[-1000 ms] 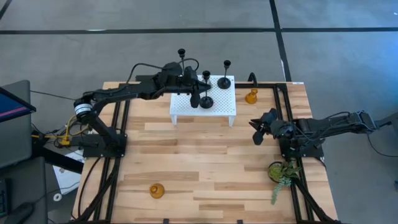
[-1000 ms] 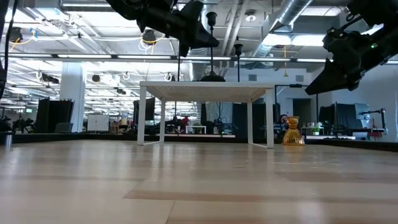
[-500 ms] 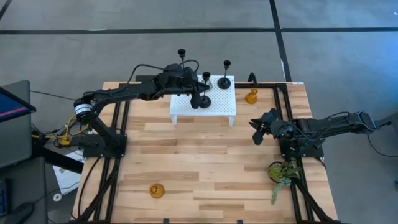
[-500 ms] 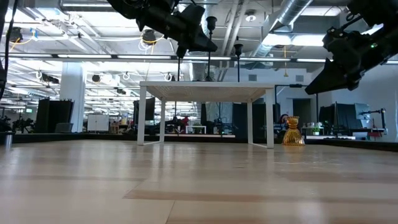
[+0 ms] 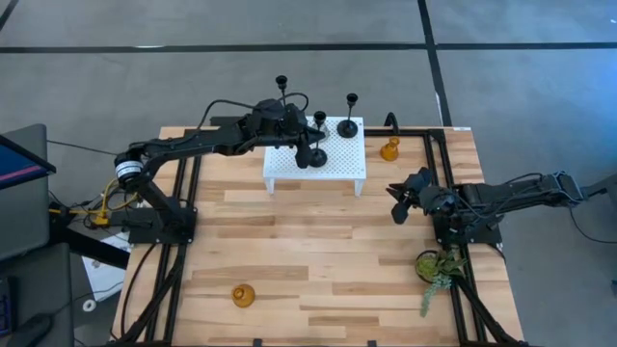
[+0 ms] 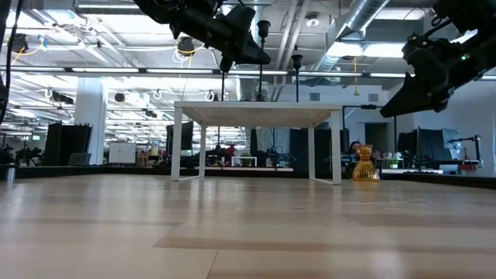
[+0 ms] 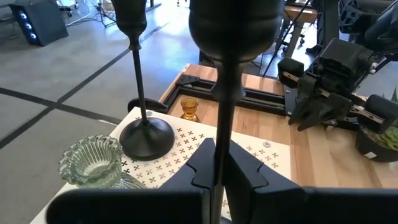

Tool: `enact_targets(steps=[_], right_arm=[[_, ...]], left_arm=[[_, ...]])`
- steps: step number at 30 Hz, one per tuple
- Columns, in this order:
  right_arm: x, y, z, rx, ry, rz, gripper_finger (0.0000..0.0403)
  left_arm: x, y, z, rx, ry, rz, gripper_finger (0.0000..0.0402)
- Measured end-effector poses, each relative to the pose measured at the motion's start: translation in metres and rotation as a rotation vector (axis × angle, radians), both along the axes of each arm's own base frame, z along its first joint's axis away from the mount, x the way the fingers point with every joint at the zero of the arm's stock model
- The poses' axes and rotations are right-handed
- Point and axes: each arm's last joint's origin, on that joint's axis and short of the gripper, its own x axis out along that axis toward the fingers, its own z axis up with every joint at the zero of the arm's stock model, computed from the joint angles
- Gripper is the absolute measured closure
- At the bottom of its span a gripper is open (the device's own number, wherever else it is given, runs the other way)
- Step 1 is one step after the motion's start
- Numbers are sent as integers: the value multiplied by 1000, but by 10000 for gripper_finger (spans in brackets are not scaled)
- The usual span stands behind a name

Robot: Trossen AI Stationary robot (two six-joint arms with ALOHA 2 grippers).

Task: Pick & Place candle stick holders
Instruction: Put the black candle holder on the shelf

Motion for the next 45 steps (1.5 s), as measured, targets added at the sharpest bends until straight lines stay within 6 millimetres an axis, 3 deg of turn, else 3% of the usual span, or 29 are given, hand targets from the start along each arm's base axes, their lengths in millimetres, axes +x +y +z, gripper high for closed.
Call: enact_targets(steps=[45], right_arm=[[0,0,0,0,-2,0,337]], left_arm=[[-1,2,0,45,6,43,387]])
